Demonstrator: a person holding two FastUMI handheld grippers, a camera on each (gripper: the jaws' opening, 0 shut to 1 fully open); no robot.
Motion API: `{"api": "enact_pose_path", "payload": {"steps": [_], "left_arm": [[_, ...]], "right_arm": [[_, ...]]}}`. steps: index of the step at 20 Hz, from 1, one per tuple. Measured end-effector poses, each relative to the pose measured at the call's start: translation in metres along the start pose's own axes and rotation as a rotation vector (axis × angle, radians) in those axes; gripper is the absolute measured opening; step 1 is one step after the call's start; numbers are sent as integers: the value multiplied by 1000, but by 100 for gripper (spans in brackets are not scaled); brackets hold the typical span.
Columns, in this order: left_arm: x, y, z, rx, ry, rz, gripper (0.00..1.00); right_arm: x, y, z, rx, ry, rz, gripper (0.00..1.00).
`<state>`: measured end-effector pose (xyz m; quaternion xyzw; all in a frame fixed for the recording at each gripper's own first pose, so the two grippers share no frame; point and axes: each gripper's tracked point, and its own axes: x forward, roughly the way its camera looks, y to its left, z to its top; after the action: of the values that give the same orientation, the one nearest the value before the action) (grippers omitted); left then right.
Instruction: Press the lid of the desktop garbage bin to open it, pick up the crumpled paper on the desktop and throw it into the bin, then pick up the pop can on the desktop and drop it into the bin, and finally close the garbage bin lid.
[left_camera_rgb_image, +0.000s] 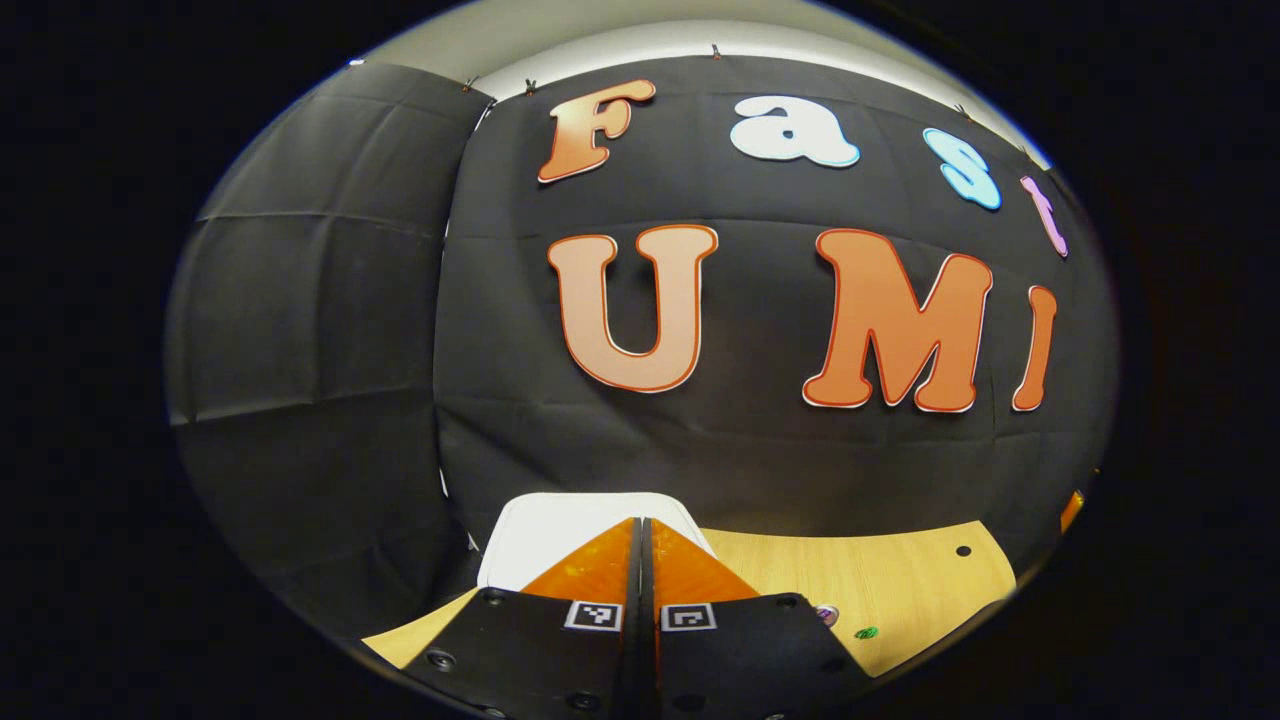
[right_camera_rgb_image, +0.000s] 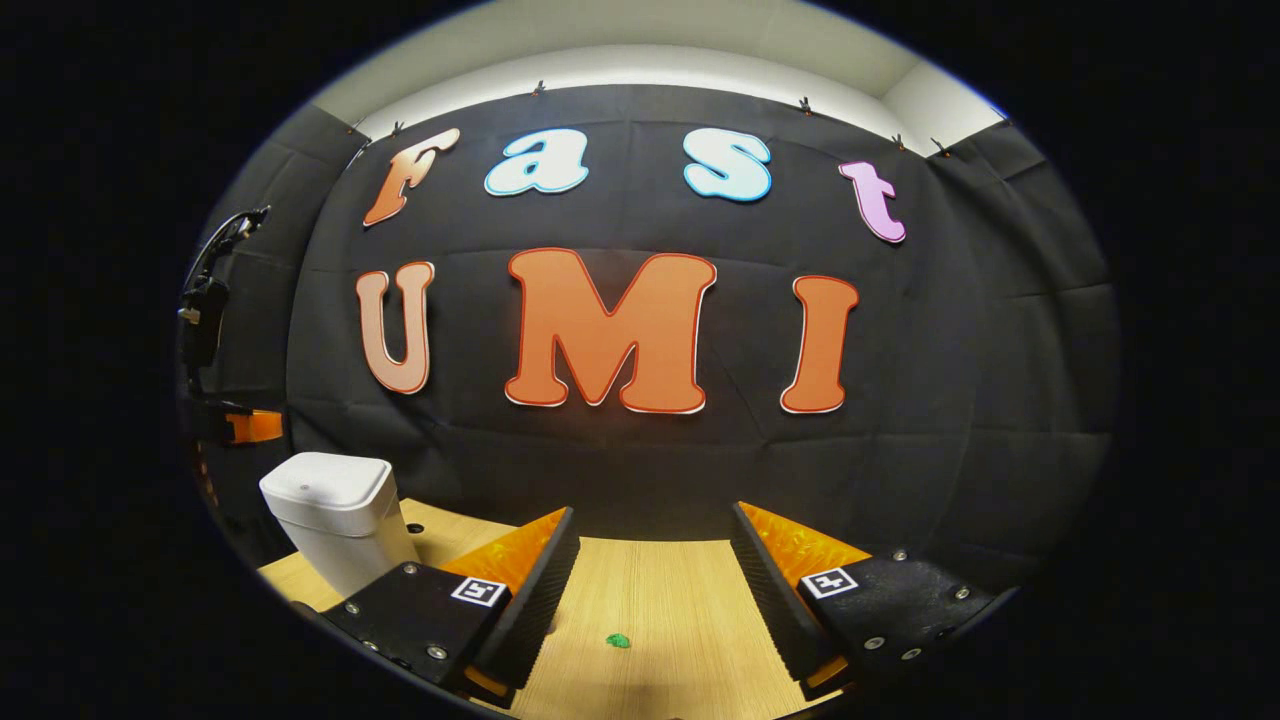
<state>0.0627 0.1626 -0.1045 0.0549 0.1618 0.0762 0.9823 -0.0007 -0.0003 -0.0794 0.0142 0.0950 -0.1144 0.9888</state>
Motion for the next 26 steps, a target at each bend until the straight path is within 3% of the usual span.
{"api": "enact_pose_path", "payload": {"steps": [3,12,22,26], "left_arm": [[17,1,-16,-12,77,-50,0],[52,29,-93,-80,343,-39,0],[53,31,-97,-22,461,-49,0],[54,33,-69,21,360,-32,0]], "right_arm": [[1,-2,-3,-1,10,-8,91],[6,-13,-24,-1,60,-51,91],[10,-8,-43,8,112,-41,91],[11,-5,-41,11,108,-26,91]]}}
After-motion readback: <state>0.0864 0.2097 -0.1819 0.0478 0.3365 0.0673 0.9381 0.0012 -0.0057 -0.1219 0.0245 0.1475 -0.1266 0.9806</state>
